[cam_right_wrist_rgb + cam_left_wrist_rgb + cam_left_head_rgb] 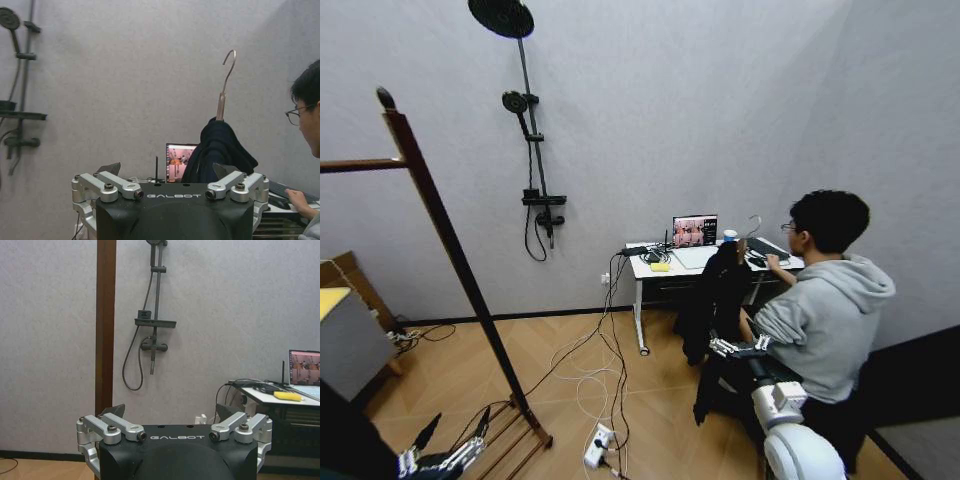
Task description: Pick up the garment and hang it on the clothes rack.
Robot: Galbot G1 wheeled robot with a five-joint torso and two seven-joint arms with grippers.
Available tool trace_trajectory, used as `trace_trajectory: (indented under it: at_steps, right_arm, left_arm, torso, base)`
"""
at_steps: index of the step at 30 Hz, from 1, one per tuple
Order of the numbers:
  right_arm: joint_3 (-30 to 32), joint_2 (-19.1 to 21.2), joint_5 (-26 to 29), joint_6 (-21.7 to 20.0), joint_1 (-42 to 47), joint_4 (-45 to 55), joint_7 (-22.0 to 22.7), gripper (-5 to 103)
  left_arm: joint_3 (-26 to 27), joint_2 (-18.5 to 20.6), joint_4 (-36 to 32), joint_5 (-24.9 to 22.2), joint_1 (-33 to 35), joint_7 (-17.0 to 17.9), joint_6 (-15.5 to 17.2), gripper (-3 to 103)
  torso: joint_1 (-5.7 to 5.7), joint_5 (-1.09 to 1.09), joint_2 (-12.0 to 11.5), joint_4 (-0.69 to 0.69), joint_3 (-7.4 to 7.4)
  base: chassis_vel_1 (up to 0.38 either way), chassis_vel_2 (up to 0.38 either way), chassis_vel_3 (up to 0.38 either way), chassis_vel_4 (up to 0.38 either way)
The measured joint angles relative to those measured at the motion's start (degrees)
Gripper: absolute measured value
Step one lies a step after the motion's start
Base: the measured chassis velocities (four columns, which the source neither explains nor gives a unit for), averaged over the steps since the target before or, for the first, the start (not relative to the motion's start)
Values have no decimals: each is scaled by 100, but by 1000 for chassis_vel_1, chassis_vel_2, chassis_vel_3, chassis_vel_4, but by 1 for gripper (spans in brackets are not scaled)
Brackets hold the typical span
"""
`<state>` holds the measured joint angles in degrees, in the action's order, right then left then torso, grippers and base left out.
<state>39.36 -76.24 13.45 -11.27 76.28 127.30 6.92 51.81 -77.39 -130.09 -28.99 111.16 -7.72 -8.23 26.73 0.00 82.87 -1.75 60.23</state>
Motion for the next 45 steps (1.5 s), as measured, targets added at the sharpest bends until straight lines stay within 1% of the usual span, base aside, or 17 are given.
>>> trace_trajectory:
  at_steps: [1,3,4,5,8,12,15,21,28,30,31,34,36,38,39,40,45]
  right_arm:
    - [-16,12,109,-229,-125,142,286,100]
    - [-16,26,144,-377,-213,222,451,100]
    - [-8,72,238,-627,-430,309,696,100]
    - [2,129,393,-830,-666,311,895,100]
    - [18,259,580,-1074,-1162,135,1165,100]
    - [-6,595,984,-1272,-1975,-536,1285,100]
    - [-33,712,1109,-1294,-2170,-775,1287,100]
    - [-197,1301,1540,-1285,-2917,-1690,1226,100]
    - [-237,1469,1672,-1308,-3107,-1907,1294,99]
    - [-246,1517,1799,-1304,-3166,-2026,1313,89]
    - [-246,1517,1799,-1304,-3166,-2026,1313,89]
    - [-242,1556,1904,-1292,-3183,-2092,1305,73]
    - [-238,1584,1965,-1291,-3183,-2100,1297,67]
    - [-233,1601,1995,-1291,-3182,-2103,1285,67]
    - [-218,1634,2041,-1292,-3162,-2103,1236,57]
    - [-218,1634,2041,-1292,-3162,-2103,1236,57]
    - [-186,1652,2166,-1300,-3060,-2042,1135,35]
  left_arm:
    - [0,0,0,0,0,0,0,100]
    - [0,0,0,0,0,0,0,100]
    - [0,0,0,0,0,1,0,100]
    - [0,0,0,0,1,-1,0,100]
    - [0,-1,1,0,2,0,0,100]
    - [0,-1,1,0,2,0,0,100]
    - [0,-1,0,0,2,-1,0,100]
    - [0,-1,0,0,1,0,0,100]
    - [0,-1,0,0,1,-1,0,100]
    - [0,-1,1,0,1,-1,0,100]
    - [0,-1,1,0,1,-1,0,100]
    - [0,-1,0,0,1,-1,0,100]
    - [0,-1,0,0,1,-1,0,100]
    - [0,-1,0,0,1,-1,0,100]
    - [0,-1,0,0,2,-1,0,100]
    - [0,-1,0,0,2,-1,0,100]
    - [0,-1,0,0,1,-1,0,100]
  torso:
    - [1,5,0,2,1]
    - [1,2,0,0,1]
    - [-5,-6,1,2,-1]
    - [-11,3,4,1,-3]
    - [-14,-2,6,0,-4]
    - [-14,1,7,1,-3]
    - [-12,-1,6,1,-3]
    - [-4,0,2,1,-1]
    - [-7,0,3,0,-1]
    - [-7,1,3,0,-2]
    - [-7,1,3,0,-2]
    - [-7,1,3,0,-1]
    - [-7,0,3,0,-1]
    - [-7,0,3,0,-1]
    - [-7,0,3,0,-2]
    - [-7,0,3,0,-2]
    - [-7,0,3,0,-2]
  base:
    - [-79,144,87,21]
    - [-79,30,13,21]
    - [0,0,0,0]
    - [56,-27,15,44]
    - [59,-66,-48,55]
    - [73,-55,-69,56]
    - [27,-4,-4,11]
    - [0,0,0,0]
    - [0,0,0,0]
    - [0,0,0,0]
    - [0,0,0,0]
    - [0,0,0,0]
    - [0,0,0,0]
    - [0,0,0,0]
    - [0,0,0,0]
    - [0,0,0,0]
    - [0,0,0,0]
